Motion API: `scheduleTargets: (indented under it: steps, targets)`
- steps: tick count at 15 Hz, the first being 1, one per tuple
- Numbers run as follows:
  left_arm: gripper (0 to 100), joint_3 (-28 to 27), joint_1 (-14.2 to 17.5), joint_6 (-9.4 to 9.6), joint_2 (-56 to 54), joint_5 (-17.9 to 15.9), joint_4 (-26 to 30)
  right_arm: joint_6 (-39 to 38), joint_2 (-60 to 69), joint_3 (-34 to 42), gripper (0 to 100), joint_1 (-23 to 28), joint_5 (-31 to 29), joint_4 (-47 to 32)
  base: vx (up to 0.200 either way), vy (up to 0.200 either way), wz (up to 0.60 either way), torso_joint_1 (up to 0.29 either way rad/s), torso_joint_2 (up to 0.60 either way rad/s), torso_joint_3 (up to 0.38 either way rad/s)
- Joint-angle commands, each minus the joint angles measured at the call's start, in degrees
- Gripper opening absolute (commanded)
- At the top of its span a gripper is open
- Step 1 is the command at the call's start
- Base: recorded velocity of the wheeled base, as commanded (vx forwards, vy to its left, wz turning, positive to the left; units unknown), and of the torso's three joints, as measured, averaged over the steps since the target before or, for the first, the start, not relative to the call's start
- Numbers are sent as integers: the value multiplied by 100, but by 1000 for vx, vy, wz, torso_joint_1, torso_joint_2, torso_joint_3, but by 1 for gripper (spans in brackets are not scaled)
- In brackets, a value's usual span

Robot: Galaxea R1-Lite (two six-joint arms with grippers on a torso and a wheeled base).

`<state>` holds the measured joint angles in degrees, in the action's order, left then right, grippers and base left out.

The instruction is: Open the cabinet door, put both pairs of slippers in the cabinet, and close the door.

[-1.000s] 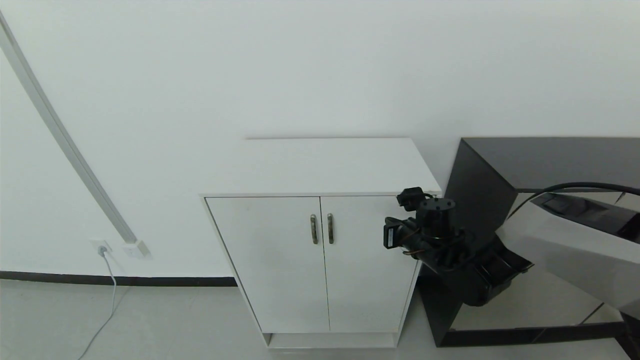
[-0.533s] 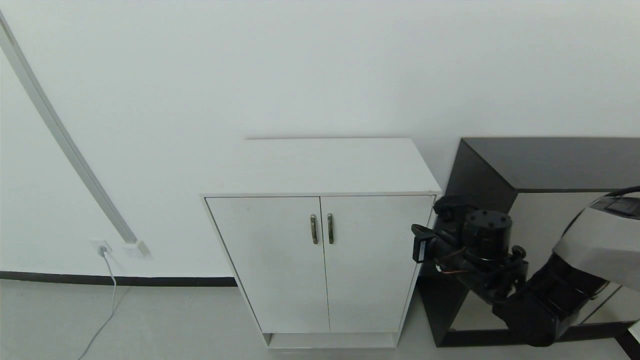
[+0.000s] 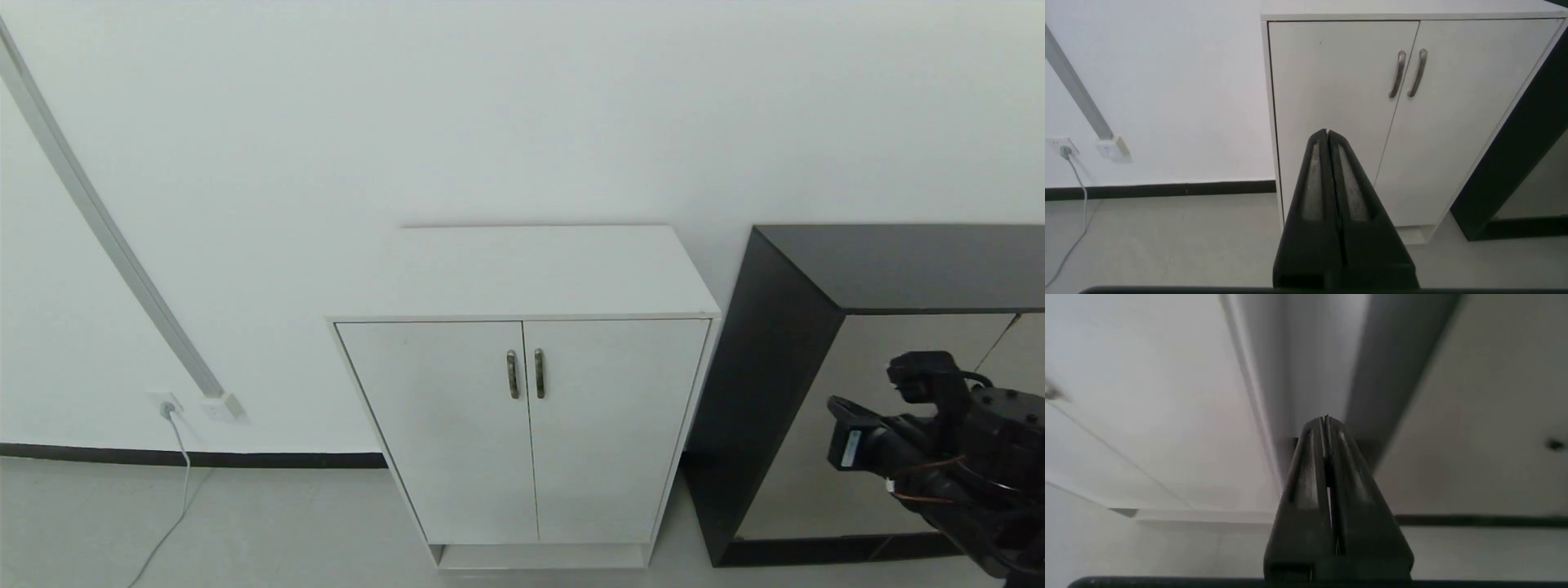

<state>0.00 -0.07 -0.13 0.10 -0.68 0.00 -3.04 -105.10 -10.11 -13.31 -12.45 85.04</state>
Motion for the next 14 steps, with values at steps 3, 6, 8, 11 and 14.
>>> scheduleTargets:
  steps: [3,6,8,11,14]
  targets:
    - [0,0,-1,-4,-1,-2,0,101,1413,1011,0,725,14,-155,0,0,0,0,0,0]
    - [0,0,-1,-4,-1,-2,0,49,2406,1011,0,742,120,-1429,0,0,0,0,0,0]
    - [0,0,-1,-4,-1,-2,0,49,3417,1011,0,760,506,-2756,0,0,0,0,0,0]
    - [0,0,-1,-4,-1,-2,0,-162,4630,1011,0,751,647,-4294,0,0,0,0,0,0]
    - [0,0,-1,-4,-1,-2,0,-250,5983,1011,0,751,963,-5929,0,0,0,0,0,0]
